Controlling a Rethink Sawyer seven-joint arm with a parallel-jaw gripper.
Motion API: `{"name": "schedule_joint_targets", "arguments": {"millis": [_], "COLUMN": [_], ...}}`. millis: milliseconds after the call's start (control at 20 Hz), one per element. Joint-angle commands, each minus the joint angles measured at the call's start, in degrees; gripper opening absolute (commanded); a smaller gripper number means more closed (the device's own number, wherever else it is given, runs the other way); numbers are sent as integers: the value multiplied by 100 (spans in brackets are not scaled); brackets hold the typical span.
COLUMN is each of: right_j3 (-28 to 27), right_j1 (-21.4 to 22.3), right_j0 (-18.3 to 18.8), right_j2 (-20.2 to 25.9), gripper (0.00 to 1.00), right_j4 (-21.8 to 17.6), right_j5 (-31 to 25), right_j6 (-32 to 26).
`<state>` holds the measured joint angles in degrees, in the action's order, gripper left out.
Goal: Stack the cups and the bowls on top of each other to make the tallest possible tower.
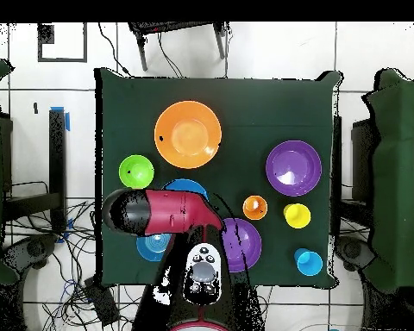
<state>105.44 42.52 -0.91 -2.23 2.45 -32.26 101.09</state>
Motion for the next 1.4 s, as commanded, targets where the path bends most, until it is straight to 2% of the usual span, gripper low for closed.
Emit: {"name": "schedule_joint_targets", "arguments": {"millis": [50, 650, 850, 1050, 1400], "right_j3": [57, 60, -143, -606, -1045], "right_j1": [-148, -67, -130, -249, -409], "right_j0": [111, -177, -233, -349, -326], "right_j2": [565, 317, 255, 178, 283], "gripper": [0, 0, 0, 0, 0], "right_j4": [63, -64, -117, -146, 22], "right_j5": [-481, -503, -784, -1216, -1525], "right_j6": [414, 643, 614, 672, 720]}}
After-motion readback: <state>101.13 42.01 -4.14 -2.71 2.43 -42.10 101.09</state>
